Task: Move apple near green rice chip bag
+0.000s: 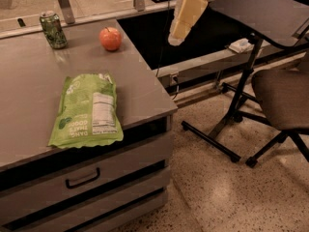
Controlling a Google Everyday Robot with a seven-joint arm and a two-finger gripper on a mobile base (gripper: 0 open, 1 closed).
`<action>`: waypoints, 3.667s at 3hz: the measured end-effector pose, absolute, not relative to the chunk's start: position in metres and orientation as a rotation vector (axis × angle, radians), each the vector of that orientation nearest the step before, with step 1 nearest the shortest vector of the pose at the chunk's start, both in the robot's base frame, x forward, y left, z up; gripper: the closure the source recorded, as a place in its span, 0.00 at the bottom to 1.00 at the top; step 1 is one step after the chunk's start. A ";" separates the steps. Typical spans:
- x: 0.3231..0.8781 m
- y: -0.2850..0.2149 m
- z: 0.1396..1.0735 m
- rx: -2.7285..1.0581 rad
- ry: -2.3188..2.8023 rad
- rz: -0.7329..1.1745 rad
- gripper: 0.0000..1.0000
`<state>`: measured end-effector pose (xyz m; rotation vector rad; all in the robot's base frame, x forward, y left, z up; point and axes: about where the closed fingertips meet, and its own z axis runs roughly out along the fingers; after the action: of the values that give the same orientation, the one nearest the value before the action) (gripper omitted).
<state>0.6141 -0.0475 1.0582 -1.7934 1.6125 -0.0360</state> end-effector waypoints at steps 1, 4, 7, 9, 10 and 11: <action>0.614 -0.047 1.058 -1.793 1.612 -0.036 0.00; 0.699 0.004 1.061 -1.797 1.390 -0.016 0.00; 0.786 0.043 1.038 -1.625 1.364 0.155 0.00; 0.807 0.082 0.972 -1.456 1.476 0.513 0.00; 0.822 0.107 0.929 -1.361 1.559 0.673 0.00; 0.822 0.107 0.929 -1.361 1.559 0.673 0.00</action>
Offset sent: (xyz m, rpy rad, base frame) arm 0.0140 0.0055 0.0075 0.0530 -0.0621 0.0202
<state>0.8225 0.1073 0.9288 -1.3607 1.5594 0.6733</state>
